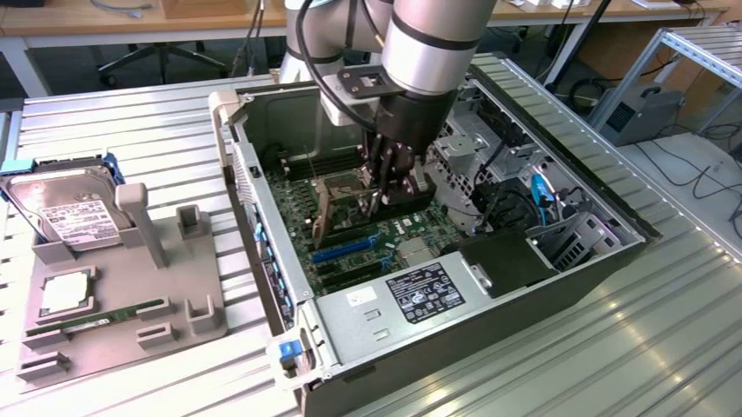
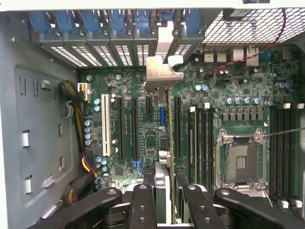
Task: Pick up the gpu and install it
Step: 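Insert the gpu into the slot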
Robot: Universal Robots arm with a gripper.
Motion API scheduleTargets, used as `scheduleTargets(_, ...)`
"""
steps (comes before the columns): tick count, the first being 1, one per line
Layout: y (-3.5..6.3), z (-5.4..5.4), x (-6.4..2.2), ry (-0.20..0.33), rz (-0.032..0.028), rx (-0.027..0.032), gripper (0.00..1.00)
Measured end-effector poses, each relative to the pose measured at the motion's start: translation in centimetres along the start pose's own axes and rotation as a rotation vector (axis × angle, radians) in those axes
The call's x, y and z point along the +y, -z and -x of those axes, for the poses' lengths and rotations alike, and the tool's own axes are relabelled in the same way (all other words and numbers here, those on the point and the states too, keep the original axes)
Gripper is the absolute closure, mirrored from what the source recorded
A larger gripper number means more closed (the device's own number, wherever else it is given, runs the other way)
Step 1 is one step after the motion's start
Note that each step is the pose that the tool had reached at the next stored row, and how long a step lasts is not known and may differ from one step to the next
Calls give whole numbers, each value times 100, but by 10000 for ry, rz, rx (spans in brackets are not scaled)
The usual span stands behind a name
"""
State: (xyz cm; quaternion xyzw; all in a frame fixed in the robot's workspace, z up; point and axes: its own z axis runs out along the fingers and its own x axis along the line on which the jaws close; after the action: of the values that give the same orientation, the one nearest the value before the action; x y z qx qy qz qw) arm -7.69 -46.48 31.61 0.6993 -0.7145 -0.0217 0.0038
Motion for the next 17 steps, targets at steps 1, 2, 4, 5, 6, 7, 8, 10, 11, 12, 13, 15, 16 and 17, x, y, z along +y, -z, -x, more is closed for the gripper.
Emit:
scheduleTargets(1,-3,-1,0,0,0,0,73)
scheduleTargets(2,-7,-1,0,0,0,0,73)
scheduleTargets(4,-12,-2,1,0,0,0,73)
scheduleTargets(5,-15,-3,1,0,0,0,73)
scheduleTargets(6,-19,-4,1,1,0,0,73)
scheduleTargets(7,-22,-5,1,0,0,0,73)
scheduleTargets(8,-26,-6,1,0,0,0,73)
scheduleTargets(10,-32,-7,2,0,0,1,73)
scheduleTargets(11,-35,-8,2,0,0,0,73)
scheduleTargets(12,-37,-8,2,0,0,0,73)
scheduleTargets(13,-40,-9,2,0,0,1,73)
scheduleTargets(15,-47,-11,3,0,0,0,73)
scheduleTargets(16,-50,-12,3,0,0,0,73)
scheduleTargets(17,-52,-12,3,0,0,0,73)
